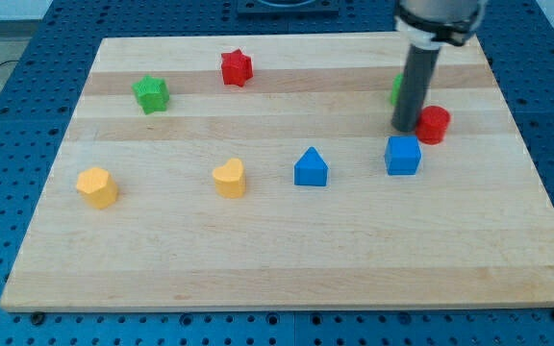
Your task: Push blue cube downwards
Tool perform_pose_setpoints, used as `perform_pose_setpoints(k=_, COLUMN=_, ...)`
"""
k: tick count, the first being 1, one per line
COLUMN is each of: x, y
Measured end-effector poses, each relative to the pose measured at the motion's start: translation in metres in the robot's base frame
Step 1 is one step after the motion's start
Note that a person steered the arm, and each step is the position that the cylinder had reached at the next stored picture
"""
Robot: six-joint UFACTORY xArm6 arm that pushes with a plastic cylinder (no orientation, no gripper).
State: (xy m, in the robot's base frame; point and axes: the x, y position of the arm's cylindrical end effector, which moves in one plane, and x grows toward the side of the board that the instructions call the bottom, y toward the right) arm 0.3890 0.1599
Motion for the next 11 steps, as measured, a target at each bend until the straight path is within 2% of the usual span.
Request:
perform_pose_setpoints(k=2, x=0.016, y=-0.102)
perform_pose_setpoints(k=3, x=0.033, y=-0.081)
perform_pose_setpoints(k=5, x=0.021, y=-0.041)
perform_pose_setpoints(k=6, x=0.033, y=-0.006)
perform_pose_setpoints(k=7, x=0.079, y=0.003)
perform_pose_setpoints(k=8, x=0.099, y=0.003)
perform_pose_setpoints(k=10, x=0.091, y=-0.032)
perform_pose_setpoints(k=11, x=0.059, y=-0.032)
